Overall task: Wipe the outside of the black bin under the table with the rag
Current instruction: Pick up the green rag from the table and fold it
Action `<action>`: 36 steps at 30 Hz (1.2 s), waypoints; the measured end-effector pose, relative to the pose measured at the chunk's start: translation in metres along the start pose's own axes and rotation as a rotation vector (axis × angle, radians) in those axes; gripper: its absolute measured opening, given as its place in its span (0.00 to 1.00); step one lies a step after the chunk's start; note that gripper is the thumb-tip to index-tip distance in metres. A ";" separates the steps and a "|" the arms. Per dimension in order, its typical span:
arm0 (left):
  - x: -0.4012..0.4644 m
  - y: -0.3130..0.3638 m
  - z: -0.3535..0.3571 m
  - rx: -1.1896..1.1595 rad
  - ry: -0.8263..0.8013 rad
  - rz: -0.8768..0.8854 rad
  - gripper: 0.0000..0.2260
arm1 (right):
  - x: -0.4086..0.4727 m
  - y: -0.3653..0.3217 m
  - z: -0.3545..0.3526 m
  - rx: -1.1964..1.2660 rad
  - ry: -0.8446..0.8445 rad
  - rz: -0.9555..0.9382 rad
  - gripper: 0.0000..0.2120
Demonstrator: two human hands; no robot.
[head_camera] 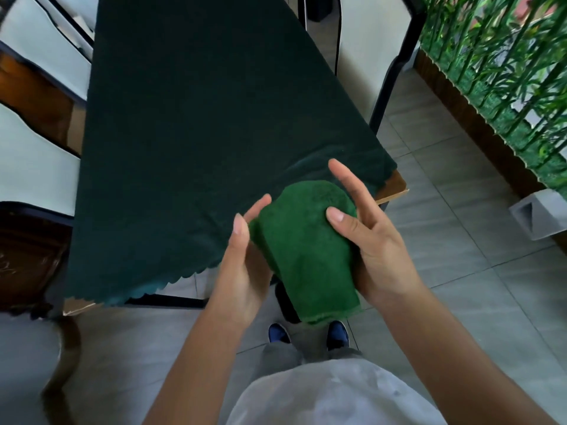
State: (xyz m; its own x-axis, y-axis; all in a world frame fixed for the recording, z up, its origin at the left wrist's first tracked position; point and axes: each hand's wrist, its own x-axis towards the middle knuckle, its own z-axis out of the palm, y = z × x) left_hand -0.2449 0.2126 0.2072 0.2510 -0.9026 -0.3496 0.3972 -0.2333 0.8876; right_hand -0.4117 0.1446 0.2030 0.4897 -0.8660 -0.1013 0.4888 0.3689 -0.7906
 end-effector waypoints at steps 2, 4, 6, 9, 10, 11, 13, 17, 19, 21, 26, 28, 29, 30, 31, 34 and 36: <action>-0.007 -0.003 0.000 -0.011 -0.067 -0.032 0.52 | -0.002 0.000 0.004 -0.049 0.015 -0.018 0.31; -0.012 -0.003 0.000 0.033 -0.062 -0.024 0.48 | -0.007 0.001 0.002 -0.090 0.022 -0.035 0.32; -0.012 -0.003 -0.005 0.050 -0.021 -0.018 0.38 | -0.013 0.001 0.001 -0.124 0.026 -0.062 0.34; -0.014 0.000 -0.016 0.086 0.024 0.057 0.34 | -0.026 0.006 0.000 -0.240 0.109 -0.131 0.36; -0.017 0.000 -0.020 0.090 0.018 0.072 0.33 | -0.032 0.010 0.003 -0.264 0.156 -0.143 0.37; -0.020 0.001 -0.025 0.084 0.007 0.076 0.32 | -0.037 0.018 0.004 -0.271 0.202 -0.151 0.37; -0.029 0.001 -0.035 0.080 -0.035 0.070 0.32 | -0.046 0.039 0.006 -0.250 0.295 -0.137 0.32; -0.051 -0.008 -0.058 0.073 -0.125 0.043 0.35 | -0.070 0.089 0.027 0.009 0.405 0.073 0.33; -0.061 -0.019 -0.068 0.089 -0.147 0.006 0.36 | -0.087 0.113 0.044 0.170 0.432 0.141 0.38; -0.068 -0.034 -0.079 0.119 -0.113 -0.023 0.36 | -0.102 0.134 0.057 0.236 0.444 0.147 0.32; -0.084 -0.069 -0.106 0.336 0.016 0.058 0.35 | -0.128 0.162 0.064 0.099 0.470 0.103 0.36; -0.093 -0.080 -0.109 0.424 0.019 0.070 0.33 | -0.138 0.170 0.058 -0.047 0.461 0.079 0.38; -0.097 -0.086 -0.108 0.459 0.016 0.064 0.32 | -0.143 0.174 0.052 -0.095 0.437 0.076 0.37; -0.101 -0.093 -0.107 0.488 0.015 0.055 0.31 | -0.149 0.177 0.046 -0.135 0.417 0.070 0.37; -0.104 -0.101 -0.105 0.514 0.017 0.047 0.31 | -0.154 0.179 0.038 -0.159 0.403 0.074 0.36; -0.111 -0.128 -0.097 0.576 0.030 0.006 0.31 | -0.171 0.183 0.012 -0.202 0.400 0.123 0.30; -0.118 -0.144 -0.088 0.594 0.027 -0.049 0.32 | -0.187 0.182 -0.004 -0.238 0.404 0.155 0.28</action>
State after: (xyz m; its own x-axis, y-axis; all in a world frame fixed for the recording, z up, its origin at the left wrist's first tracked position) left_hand -0.2541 0.3840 0.0944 0.2701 -0.8779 -0.3954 -0.1512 -0.4443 0.8830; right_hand -0.4172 0.3721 0.0754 0.2013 -0.8861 -0.4174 0.2312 0.4571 -0.8588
